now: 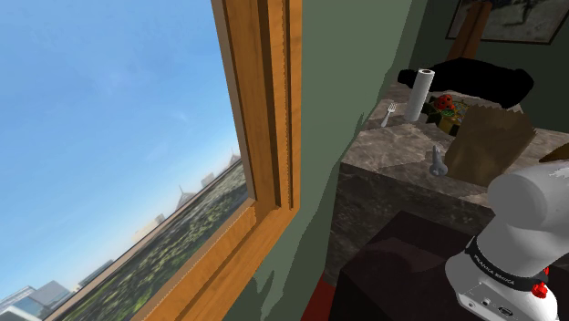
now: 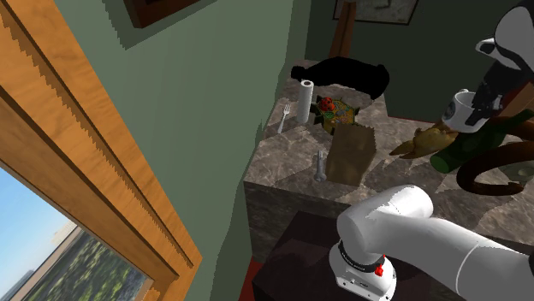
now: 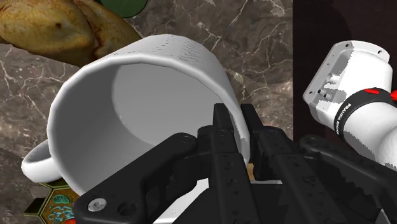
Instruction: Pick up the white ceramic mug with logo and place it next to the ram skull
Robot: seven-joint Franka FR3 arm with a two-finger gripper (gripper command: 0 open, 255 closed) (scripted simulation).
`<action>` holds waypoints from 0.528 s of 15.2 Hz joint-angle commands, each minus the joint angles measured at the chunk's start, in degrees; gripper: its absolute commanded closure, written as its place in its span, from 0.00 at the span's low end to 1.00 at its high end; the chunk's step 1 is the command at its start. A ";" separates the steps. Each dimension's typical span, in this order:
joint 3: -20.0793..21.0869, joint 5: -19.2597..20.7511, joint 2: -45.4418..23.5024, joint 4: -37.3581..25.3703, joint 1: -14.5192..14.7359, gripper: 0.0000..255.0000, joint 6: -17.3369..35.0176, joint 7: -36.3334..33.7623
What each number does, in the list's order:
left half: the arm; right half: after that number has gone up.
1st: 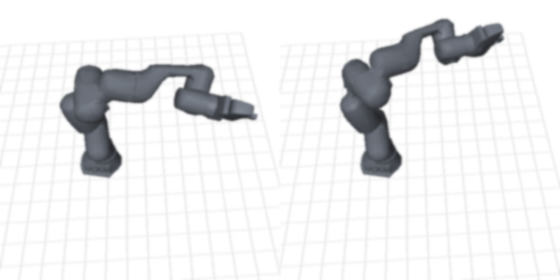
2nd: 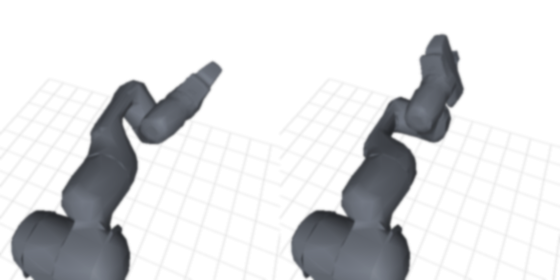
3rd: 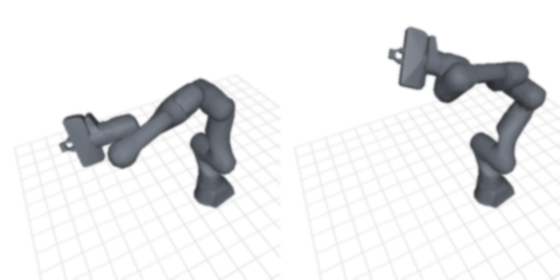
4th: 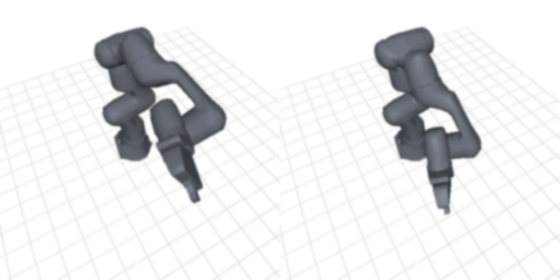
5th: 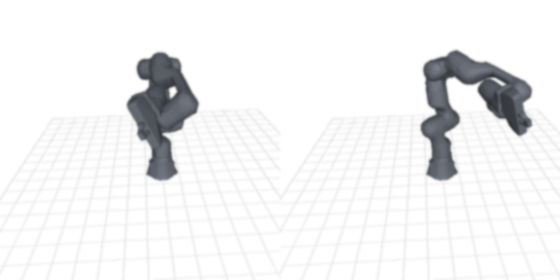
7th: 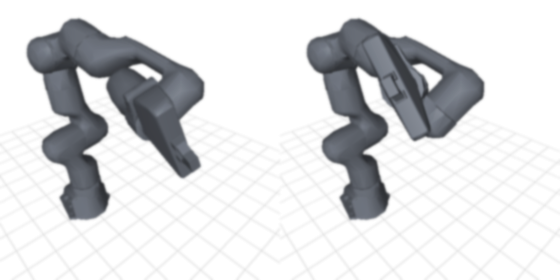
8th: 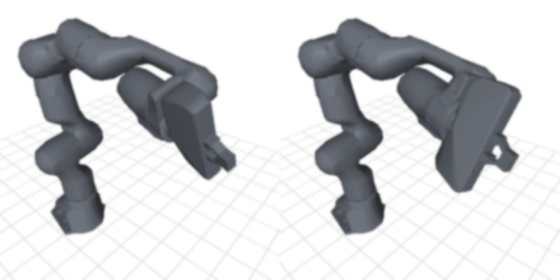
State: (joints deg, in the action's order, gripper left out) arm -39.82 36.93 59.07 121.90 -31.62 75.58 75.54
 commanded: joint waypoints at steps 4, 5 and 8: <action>-1.24 1.36 1.99 4.48 -0.86 1.00 2.59 -0.75; -1.53 1.66 2.35 5.33 -1.03 1.00 3.10 -0.88; -2.46 2.61 3.39 7.81 -1.53 1.00 4.63 -1.25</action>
State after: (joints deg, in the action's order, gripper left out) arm -42.01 39.23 62.09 128.98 -32.94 79.80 74.34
